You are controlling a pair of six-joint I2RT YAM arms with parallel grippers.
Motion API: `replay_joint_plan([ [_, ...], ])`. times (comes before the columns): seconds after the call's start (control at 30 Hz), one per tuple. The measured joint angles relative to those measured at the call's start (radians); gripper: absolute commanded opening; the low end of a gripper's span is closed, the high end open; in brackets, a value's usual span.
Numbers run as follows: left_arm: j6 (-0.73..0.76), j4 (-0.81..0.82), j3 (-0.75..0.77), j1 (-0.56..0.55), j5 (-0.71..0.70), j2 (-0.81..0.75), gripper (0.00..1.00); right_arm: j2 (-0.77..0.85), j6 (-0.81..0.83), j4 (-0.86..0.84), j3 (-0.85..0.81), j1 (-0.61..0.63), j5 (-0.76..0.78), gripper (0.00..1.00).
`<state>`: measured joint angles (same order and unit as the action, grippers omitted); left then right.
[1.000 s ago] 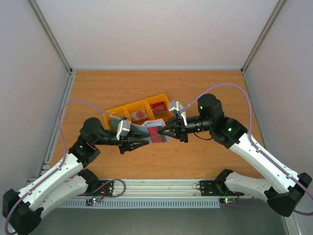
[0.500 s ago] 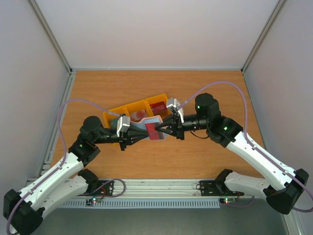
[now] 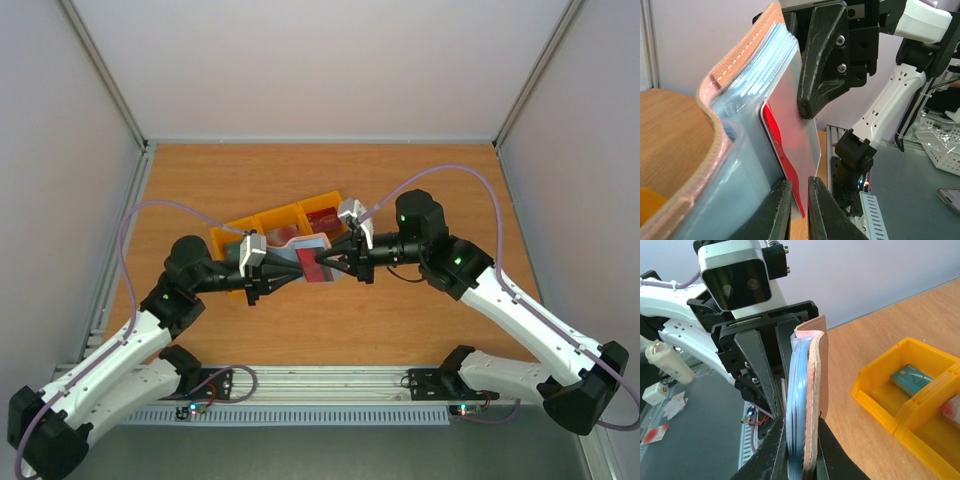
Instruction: Take the credit cards out of the card holder
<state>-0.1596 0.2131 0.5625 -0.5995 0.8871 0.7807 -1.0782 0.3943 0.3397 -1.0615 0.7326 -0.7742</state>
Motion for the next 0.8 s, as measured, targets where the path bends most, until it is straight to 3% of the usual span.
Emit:
replay_joint_plan([
  [0.1,-0.007,-0.006,-0.001,0.003,-0.015,0.000,0.00,-0.006,0.000,-0.003,0.000,0.000,0.004,0.11],
  [0.4,-0.022,-0.008,-0.008,-0.013,-0.023,-0.002,0.00,-0.026,0.004,-0.045,0.007,0.022,0.006,0.21],
  [0.8,-0.072,0.016,-0.008,-0.018,-0.039,-0.026,0.00,0.020,-0.018,-0.069,0.095,-0.032,-0.092,0.14],
])
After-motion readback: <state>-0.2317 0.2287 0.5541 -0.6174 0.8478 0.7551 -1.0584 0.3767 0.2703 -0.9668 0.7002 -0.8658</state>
